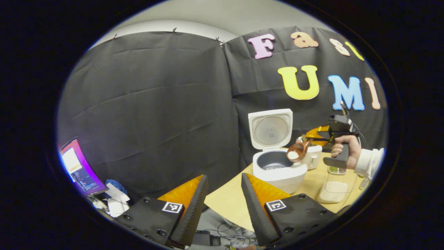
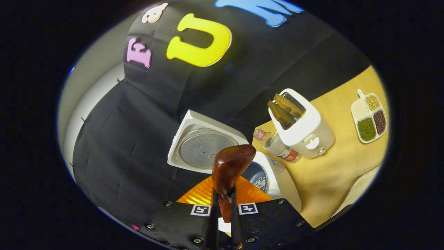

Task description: Close the left gripper, press the button to open the rice cooker; take a wooden spoon from the chopstick holder with the right hand, scoop a spoonful of rice and pour it into the rice cooker, then put the wooden spoon back into the chopstick holder.

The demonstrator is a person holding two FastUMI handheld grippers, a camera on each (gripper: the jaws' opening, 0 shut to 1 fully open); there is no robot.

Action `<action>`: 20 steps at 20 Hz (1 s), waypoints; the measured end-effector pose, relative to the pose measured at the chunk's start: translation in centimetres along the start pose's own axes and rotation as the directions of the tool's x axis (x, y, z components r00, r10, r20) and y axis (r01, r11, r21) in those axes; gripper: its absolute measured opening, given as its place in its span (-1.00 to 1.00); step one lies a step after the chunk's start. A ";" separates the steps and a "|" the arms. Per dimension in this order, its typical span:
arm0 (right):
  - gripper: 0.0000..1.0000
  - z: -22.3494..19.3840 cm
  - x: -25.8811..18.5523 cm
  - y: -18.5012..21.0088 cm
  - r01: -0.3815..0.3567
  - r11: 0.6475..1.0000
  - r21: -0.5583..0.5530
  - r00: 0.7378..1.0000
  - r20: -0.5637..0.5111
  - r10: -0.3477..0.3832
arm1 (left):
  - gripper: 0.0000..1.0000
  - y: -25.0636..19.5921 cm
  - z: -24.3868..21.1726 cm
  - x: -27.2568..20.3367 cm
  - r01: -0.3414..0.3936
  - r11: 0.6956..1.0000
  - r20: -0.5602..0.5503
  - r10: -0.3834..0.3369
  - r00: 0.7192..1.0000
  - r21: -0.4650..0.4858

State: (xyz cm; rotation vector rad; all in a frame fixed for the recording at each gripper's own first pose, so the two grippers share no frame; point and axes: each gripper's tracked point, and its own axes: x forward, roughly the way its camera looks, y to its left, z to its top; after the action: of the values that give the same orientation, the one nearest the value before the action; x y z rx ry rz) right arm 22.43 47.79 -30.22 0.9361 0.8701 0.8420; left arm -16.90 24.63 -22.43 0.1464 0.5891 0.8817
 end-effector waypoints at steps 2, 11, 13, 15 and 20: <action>-0.71 -1.2 3.2 -0.5 0.057 0.988 -0.143 0.998 -0.022 -0.060 | 0.36 0.8 -0.6 0.1 -0.015 1.000 -0.011 0.015 1.000 -0.010; -0.70 -8.6 8.4 -0.9 0.072 0.722 -0.688 0.973 -0.110 -0.202 | 0.45 4.9 -3.2 -0.1 -0.095 0.993 -0.051 0.092 0.994 -0.075; -0.71 -10.4 8.1 -0.9 0.043 0.654 -0.755 0.970 -0.125 -0.208 | 0.45 5.3 -3.6 0.0 -0.107 0.991 -0.059 0.103 0.993 -0.083; -0.71 -11.8 7.1 -0.6 0.013 0.544 -0.839 0.969 -0.125 -0.215 | 0.45 5.5 -3.7 -0.2 -0.110 0.990 -0.061 0.105 0.993 -0.092; -0.70 -13.7 5.2 2.1 -0.013 0.211 -0.977 0.985 -0.049 -0.166 | 0.45 6.2 -4.1 -0.8 -0.113 0.988 -0.055 0.108 0.993 -0.106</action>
State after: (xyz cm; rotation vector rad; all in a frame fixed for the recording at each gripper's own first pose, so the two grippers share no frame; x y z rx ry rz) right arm 11.87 57.43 -34.10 -0.3626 0.2968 1.1442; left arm -23.67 27.50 -23.29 0.0594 0.5810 1.0249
